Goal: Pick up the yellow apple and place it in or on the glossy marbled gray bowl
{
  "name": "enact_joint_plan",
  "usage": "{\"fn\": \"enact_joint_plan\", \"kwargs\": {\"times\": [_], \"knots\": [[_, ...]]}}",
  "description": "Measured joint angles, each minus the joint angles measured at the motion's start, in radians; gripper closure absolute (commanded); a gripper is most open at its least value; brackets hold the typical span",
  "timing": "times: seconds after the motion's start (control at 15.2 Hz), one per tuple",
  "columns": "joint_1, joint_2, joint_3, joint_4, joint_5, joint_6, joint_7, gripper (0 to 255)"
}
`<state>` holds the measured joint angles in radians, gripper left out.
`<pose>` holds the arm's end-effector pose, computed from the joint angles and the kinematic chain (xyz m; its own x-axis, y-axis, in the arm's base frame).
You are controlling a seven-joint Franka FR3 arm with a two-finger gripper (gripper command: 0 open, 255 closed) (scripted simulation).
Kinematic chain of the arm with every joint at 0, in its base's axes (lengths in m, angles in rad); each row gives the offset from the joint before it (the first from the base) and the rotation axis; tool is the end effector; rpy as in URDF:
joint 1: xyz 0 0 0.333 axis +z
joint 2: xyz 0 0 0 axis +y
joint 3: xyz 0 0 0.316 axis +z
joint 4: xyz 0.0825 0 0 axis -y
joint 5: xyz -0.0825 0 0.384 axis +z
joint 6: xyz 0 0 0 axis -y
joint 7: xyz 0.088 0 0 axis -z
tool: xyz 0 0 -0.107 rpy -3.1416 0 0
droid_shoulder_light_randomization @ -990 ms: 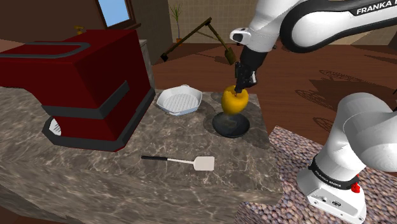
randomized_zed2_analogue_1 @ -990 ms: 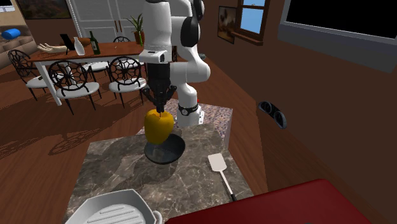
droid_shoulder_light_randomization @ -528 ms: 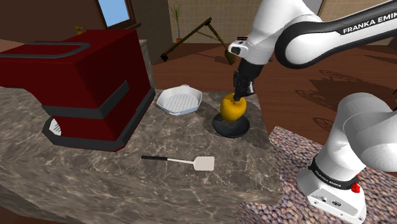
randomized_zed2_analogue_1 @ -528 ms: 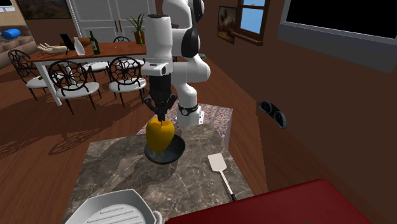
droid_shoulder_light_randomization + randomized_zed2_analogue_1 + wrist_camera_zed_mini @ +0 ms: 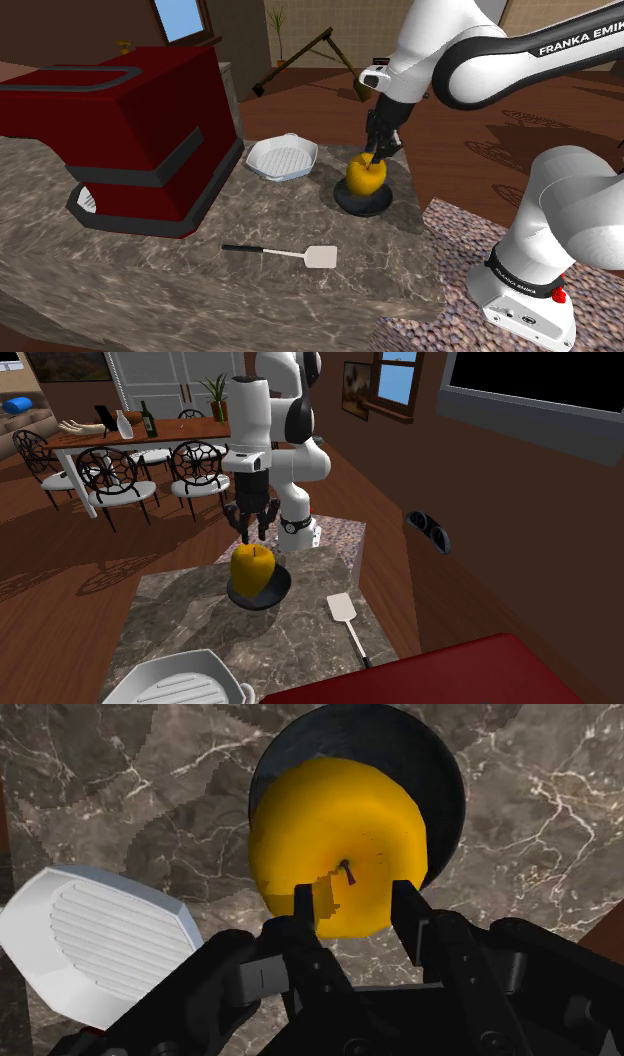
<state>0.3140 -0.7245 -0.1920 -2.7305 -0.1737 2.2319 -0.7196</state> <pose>0.3448 0.0387 0.4483 0.5519 0.8213 0.1444 0.8046 -0.5700 0.1667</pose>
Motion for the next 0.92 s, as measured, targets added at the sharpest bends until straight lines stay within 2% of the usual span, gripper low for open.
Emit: {"fn": "enact_joint_plan", "kwargs": {"times": [0.33,0.59,0.92], "knots": [[0.0,0.0,0.0,0.0,0.0,0.0,0.0,0],[0.002,-0.06,0.015,0.065,0.011,-0.123,-0.003,0],[0.003,-0.072,0.02,0.082,0.015,-0.153,-0.003,0]]}}
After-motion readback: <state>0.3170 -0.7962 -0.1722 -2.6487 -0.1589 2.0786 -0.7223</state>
